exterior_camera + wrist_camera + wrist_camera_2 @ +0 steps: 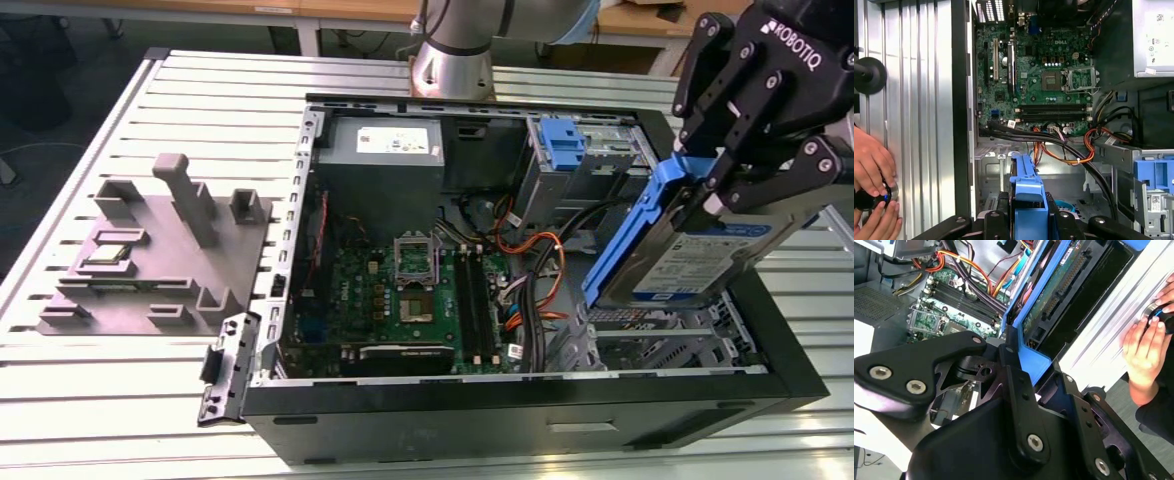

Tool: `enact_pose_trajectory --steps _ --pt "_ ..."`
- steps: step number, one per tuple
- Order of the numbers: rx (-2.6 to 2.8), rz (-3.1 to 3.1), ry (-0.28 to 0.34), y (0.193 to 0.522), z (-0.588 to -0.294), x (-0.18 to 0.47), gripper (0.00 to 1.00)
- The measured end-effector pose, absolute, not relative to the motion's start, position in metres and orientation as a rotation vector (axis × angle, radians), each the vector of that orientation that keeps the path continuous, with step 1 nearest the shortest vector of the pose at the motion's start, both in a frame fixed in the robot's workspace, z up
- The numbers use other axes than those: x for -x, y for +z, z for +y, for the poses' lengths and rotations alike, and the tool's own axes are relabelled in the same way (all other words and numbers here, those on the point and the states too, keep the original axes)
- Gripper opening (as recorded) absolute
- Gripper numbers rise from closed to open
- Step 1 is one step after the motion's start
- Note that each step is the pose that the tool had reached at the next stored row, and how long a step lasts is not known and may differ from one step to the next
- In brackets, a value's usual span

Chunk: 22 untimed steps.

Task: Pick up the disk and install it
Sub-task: 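Insert the disk into the insertion slot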

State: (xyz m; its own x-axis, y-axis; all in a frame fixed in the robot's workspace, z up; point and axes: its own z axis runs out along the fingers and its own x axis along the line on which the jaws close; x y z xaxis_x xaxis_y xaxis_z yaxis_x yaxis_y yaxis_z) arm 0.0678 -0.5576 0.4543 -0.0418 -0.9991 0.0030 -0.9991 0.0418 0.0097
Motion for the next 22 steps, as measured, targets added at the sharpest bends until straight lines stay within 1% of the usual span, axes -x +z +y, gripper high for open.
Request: enact_pose_trajectory --steps 22 --pt "-2.154 -2.274 -0.007 0.4440 -0.5606 -0.0762 0.36"
